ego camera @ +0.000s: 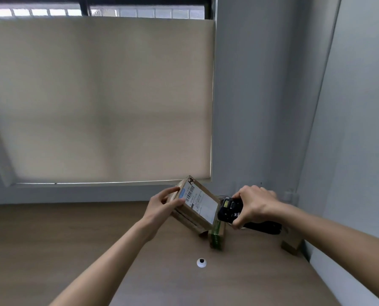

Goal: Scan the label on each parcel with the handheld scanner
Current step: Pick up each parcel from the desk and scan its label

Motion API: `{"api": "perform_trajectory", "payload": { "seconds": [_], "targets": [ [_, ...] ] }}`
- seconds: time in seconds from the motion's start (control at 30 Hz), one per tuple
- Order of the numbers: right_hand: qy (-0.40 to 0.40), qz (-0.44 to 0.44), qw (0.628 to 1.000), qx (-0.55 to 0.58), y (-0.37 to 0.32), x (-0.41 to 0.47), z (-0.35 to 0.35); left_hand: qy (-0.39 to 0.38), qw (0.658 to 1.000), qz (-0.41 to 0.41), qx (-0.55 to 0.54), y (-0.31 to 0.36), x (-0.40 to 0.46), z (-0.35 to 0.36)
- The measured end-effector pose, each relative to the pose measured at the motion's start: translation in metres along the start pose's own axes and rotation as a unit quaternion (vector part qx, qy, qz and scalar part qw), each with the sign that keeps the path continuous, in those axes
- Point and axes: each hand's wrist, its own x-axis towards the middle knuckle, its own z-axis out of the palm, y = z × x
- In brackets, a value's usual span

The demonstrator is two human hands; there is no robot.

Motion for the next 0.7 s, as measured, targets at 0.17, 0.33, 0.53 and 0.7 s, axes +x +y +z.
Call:
{"api": "perform_trajectory", "payload": {
  "seconds": [0.17,0.33,0.53,0.7],
  "targets": [
    [-0.019,-0.010,0.995,0.102,-0.015,0.005,0.010,0.045,0.998,-0.010,-0.032,-0.005,-0.020,-0.025],
    [-0.056,-0.053,0.944,0.321,-0.081,0.012,0.032,0.144,0.983,-0.046,-0.107,-0.023,-0.052,-0.080],
    [-0.120,-0.154,0.876,0.442,-0.236,0.005,0.063,0.236,0.958,-0.055,-0.153,-0.028,-0.143,-0.191],
    [-0.182,-0.250,0.836,0.453,-0.392,-0.027,0.091,0.339,0.930,-0.072,-0.120,-0.040,-0.257,-0.309]
  ]
}}
